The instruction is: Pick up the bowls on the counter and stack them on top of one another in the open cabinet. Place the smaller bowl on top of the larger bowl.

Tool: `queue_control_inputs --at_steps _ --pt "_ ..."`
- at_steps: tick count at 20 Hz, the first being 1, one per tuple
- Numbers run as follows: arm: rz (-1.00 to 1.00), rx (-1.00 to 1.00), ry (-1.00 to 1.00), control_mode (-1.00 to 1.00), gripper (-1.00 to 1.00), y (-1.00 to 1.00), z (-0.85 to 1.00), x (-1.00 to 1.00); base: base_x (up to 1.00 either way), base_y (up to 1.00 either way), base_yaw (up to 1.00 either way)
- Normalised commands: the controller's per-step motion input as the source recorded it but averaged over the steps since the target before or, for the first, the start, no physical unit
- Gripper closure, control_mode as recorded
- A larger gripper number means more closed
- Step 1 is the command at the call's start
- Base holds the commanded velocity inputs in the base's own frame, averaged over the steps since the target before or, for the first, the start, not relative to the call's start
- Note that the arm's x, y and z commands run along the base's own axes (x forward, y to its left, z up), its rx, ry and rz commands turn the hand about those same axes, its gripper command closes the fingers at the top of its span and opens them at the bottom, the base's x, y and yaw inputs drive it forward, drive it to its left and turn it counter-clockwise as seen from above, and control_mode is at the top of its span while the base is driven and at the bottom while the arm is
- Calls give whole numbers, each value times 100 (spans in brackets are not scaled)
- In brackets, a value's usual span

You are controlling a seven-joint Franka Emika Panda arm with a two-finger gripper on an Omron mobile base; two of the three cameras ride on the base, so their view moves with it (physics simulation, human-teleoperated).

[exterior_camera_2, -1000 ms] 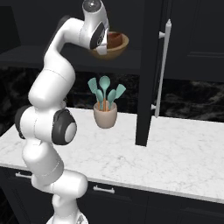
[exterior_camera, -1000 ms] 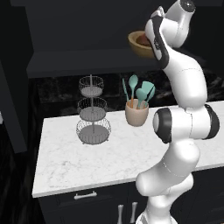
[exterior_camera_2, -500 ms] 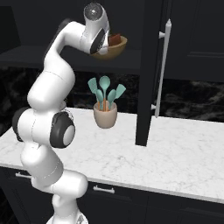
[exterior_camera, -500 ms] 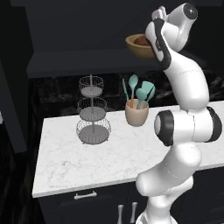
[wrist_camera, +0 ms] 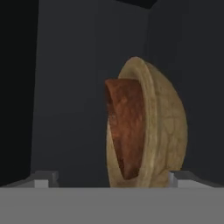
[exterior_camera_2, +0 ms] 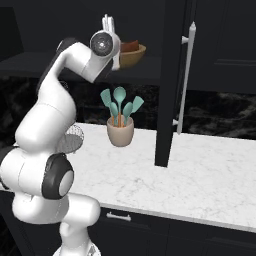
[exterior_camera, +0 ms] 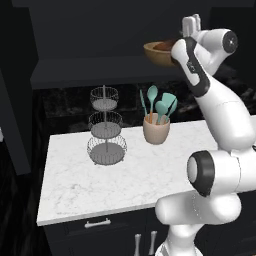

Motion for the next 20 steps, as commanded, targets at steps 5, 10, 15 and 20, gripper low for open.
queue_control_inputs --at_steps 5,10,15,20 --pt "0 5 -8 -100 -100 2 0 -96 0 0 0" --pt "1 1 7 -100 -100 4 -1 -100 0 0 0" --pt "3 0 17 -100 -100 6 -24 -100 0 0 0" --pt "2 1 14 -100 -100 18 -51 -89 0 0 0"
